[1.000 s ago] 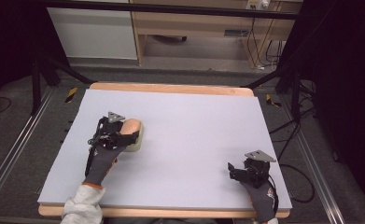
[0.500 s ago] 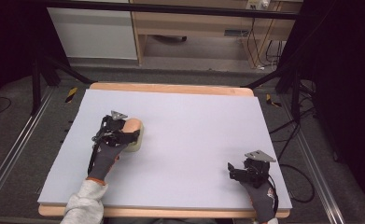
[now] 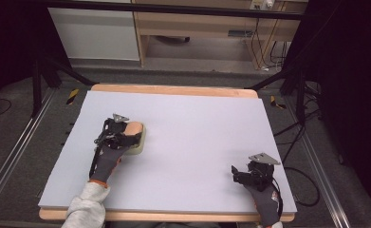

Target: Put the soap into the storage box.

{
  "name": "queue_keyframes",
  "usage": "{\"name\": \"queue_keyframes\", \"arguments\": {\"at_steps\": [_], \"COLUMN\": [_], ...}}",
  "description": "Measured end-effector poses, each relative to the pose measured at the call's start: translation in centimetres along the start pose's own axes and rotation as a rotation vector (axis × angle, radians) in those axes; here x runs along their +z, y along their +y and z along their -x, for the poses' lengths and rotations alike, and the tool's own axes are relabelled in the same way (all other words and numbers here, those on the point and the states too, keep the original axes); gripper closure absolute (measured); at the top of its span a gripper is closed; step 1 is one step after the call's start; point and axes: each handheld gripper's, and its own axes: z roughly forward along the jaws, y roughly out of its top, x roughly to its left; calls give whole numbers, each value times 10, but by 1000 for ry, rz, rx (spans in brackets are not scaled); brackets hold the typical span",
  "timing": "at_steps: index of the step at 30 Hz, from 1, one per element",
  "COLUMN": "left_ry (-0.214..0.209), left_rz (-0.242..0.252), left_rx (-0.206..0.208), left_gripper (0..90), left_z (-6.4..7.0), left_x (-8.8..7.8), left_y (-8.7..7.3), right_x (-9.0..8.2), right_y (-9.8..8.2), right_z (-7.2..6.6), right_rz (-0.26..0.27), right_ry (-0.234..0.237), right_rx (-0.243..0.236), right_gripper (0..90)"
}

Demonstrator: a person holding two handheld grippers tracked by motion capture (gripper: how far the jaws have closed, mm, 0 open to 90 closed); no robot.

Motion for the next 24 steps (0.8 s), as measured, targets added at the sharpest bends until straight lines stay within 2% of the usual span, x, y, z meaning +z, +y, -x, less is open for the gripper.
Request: {"name": "queue_keyframes", "arguments": {"at_steps": [14, 24], "left_ry": [13, 17], "left_rz": [-30, -33], "left_rx": [1, -5], "left_gripper": [316, 316], "left_z": [-2, -4], "left_x": [12, 15], "left_y": [-5, -7], "right_x": [1, 1], "right_y": [0, 0], "right_z": [-1, -1], "right_rz": [-5, -5], "right_ry": [0, -1], "right_rx": [-6, -6], "right_gripper": [65, 64]}}
